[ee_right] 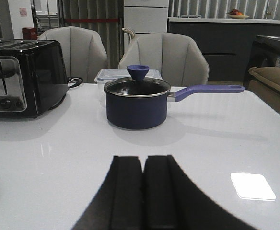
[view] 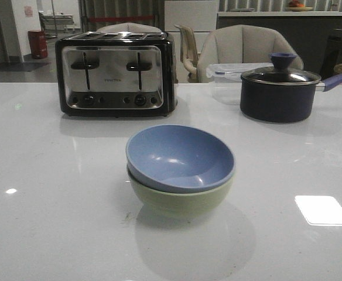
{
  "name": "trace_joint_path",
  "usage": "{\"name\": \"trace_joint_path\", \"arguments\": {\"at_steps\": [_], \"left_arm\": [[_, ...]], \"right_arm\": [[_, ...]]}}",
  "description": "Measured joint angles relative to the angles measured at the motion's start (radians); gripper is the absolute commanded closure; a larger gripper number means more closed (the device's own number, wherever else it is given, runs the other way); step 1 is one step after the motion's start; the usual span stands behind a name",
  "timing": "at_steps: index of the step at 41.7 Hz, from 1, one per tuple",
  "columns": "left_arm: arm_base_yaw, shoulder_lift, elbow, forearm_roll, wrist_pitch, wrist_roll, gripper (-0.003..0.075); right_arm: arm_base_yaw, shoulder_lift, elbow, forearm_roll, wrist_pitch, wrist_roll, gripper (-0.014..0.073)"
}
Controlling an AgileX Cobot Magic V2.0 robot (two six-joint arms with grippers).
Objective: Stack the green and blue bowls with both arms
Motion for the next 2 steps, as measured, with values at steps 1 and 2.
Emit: {"name": "trace_joint_path", "arguments": {"at_steps": [1, 2], "left_arm": [[0.000, 0.000, 0.000, 0.000, 0.000, 0.000, 0.0622], [0.000, 0.000, 0.000, 0.000, 0.000, 0.000, 0.0622]], "right_arm": [[0.000, 0.000, 0.000, 0.000, 0.000, 0.000, 0.0555], [0.000, 0.000, 0.000, 0.000, 0.000, 0.000, 0.0555]]}}
